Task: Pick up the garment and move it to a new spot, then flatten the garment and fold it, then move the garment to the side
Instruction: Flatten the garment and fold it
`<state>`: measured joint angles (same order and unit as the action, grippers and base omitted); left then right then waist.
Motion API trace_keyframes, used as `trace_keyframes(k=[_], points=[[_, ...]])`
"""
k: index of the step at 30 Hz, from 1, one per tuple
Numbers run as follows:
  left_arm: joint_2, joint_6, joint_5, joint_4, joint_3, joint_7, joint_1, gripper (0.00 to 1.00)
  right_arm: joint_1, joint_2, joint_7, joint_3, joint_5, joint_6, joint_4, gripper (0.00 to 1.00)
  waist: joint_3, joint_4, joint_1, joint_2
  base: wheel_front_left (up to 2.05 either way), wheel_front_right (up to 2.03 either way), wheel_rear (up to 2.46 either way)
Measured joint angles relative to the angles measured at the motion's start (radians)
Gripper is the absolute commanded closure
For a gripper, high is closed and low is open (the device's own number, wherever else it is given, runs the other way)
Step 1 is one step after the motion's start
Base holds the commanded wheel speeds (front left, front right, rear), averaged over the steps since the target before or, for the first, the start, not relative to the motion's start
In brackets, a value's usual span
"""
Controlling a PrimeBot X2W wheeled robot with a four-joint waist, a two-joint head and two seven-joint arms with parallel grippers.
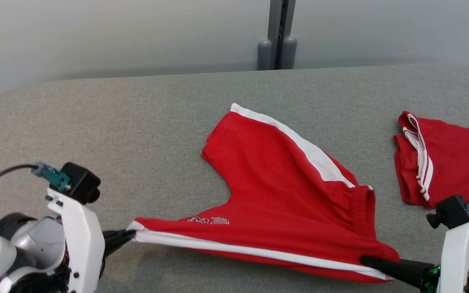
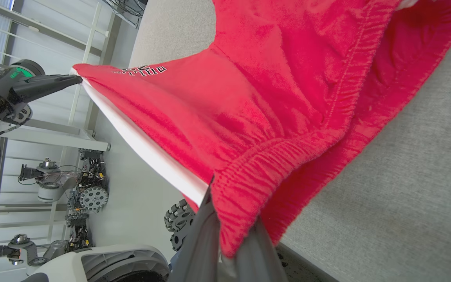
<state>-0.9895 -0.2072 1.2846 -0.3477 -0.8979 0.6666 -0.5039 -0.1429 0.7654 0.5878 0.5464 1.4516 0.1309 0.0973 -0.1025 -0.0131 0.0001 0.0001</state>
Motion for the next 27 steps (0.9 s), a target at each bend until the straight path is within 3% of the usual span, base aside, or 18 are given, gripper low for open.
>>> trace_keyframes(k=[9, 16, 27], points=[[0.043, 0.073, -0.035, 0.135, 0.046, 0.118, -0.243, 1.0, -0.083, -0.156, -0.039, -0.109, 0.0, 0.0, -0.048, 1.0, -0.112, -0.056, 0.0, 0.0, 0.0, 0.0, 0.0], [0.128, 0.135, -0.072, 0.306, 0.06, 0.192, -0.438, 1.0, -0.188, -0.278, -0.076, -0.159, -0.01, 0.0, -0.09, 1.0, -0.231, -0.117, 0.0, 0.0, 0.0, 0.0, 0.0], [0.228, 0.185, -0.13, 0.53, 0.057, 0.257, -0.655, 1.0, -0.282, -0.402, -0.109, -0.189, -0.031, 0.0, -0.111, 1.0, -0.375, -0.217, 0.0, -0.0001, 0.0, 0.0, 0.0]])
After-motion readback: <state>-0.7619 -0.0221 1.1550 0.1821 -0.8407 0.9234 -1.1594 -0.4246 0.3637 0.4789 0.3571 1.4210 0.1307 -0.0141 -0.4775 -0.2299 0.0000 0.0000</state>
